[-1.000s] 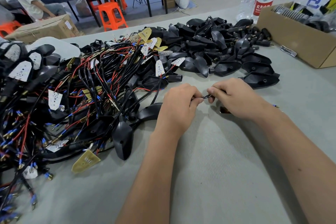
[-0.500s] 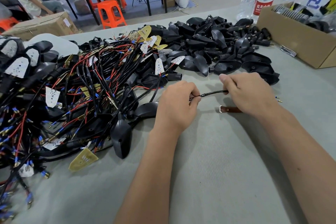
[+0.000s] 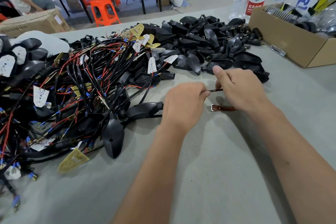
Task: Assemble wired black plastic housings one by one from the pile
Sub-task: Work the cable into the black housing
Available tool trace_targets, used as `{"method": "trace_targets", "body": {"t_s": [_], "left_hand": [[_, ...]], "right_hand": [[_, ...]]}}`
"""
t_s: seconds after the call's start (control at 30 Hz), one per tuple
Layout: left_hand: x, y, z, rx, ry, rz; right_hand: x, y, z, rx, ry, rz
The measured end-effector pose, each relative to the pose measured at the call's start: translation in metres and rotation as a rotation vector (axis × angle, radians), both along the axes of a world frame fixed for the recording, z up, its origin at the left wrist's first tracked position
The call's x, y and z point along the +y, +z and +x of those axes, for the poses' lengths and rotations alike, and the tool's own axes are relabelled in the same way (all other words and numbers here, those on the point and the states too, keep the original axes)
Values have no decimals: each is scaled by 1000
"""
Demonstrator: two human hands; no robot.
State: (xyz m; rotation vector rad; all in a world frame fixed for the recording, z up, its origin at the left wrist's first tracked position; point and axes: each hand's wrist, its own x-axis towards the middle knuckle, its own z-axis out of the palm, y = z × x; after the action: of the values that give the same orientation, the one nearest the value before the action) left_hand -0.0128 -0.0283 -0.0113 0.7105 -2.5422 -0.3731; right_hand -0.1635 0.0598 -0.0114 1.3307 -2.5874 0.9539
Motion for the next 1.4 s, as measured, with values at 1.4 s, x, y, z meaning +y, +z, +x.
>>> {"method": "trace_targets", "body": {"t_s": [1.4], "left_hand": [[-53, 6, 70, 34, -16, 325]], "right_hand": [[10, -4, -17, 111, -215, 30]]}}
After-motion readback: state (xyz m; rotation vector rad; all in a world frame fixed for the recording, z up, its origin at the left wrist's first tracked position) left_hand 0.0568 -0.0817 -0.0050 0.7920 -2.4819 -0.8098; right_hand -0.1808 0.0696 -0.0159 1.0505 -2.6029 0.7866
